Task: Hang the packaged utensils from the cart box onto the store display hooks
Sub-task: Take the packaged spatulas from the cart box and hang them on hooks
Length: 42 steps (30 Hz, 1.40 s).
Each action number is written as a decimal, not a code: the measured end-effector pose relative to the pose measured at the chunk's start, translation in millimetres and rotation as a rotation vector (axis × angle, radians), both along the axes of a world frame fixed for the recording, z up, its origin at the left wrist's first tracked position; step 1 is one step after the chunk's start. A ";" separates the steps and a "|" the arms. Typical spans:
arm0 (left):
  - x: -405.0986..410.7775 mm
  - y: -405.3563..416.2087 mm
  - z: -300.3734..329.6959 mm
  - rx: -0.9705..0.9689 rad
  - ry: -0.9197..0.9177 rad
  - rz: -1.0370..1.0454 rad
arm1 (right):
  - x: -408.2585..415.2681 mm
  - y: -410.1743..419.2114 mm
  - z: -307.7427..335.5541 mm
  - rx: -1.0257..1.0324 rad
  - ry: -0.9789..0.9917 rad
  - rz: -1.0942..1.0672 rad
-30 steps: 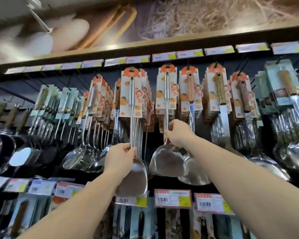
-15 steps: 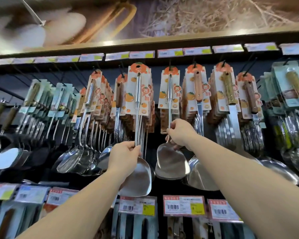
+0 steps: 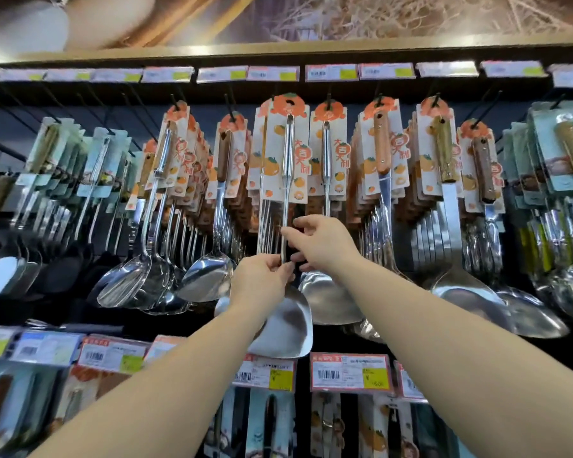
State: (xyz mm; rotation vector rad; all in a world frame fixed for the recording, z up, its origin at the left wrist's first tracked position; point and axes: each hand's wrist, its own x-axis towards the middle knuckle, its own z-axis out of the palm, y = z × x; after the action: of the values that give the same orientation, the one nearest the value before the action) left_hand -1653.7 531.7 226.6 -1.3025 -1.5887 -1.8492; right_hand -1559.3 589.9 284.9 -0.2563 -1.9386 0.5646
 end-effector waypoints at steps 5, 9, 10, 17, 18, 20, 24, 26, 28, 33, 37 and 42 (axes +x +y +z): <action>12.8 0.9 2.6 0.012 0.016 -0.023 | 4.2 -1.5 3.9 0.139 0.001 -0.107; 13.4 0.5 7.7 -0.003 0.025 -0.039 | 8.1 5.8 10.2 0.156 0.015 -0.159; 11.2 1.3 9.5 -0.003 0.032 -0.020 | 10.1 7.1 12.5 0.129 0.024 -0.150; -1.0 1.7 15.1 0.010 0.250 0.326 | 18.6 14.2 27.8 -0.027 0.029 -0.164; -2.0 2.1 15.2 0.022 0.292 0.373 | 18.0 15.3 30.3 -0.041 0.039 -0.160; -4.3 2.2 15.3 0.027 0.349 0.443 | 16.8 18.2 36.0 -0.049 0.051 -0.171; -10.9 1.0 14.3 0.010 0.379 0.495 | 18.8 20.1 46.1 -0.059 0.068 -0.183; -14.5 -0.5 13.4 0.008 0.375 0.500 | 20.1 21.5 49.6 -0.061 0.061 -0.196; -18.3 -2.2 11.9 0.003 0.374 0.508 | 20.3 23.9 50.2 -0.055 0.036 -0.218; -25.8 -2.5 9.2 -0.014 0.356 0.497 | 15.8 25.3 45.5 -0.072 -0.014 -0.251; -24.5 -2.7 7.8 -0.007 0.356 0.482 | 11.6 28.2 46.8 -0.058 -0.040 -0.286; -27.1 -1.9 4.0 -0.024 0.348 0.466 | 5.7 35.3 38.1 -0.049 -0.008 -0.310</action>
State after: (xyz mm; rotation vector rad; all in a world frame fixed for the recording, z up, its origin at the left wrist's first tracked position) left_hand -1680.8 529.7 230.6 -1.0736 -1.5592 -1.2528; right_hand -1553.6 625.3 322.9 -0.5791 -1.8471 0.4063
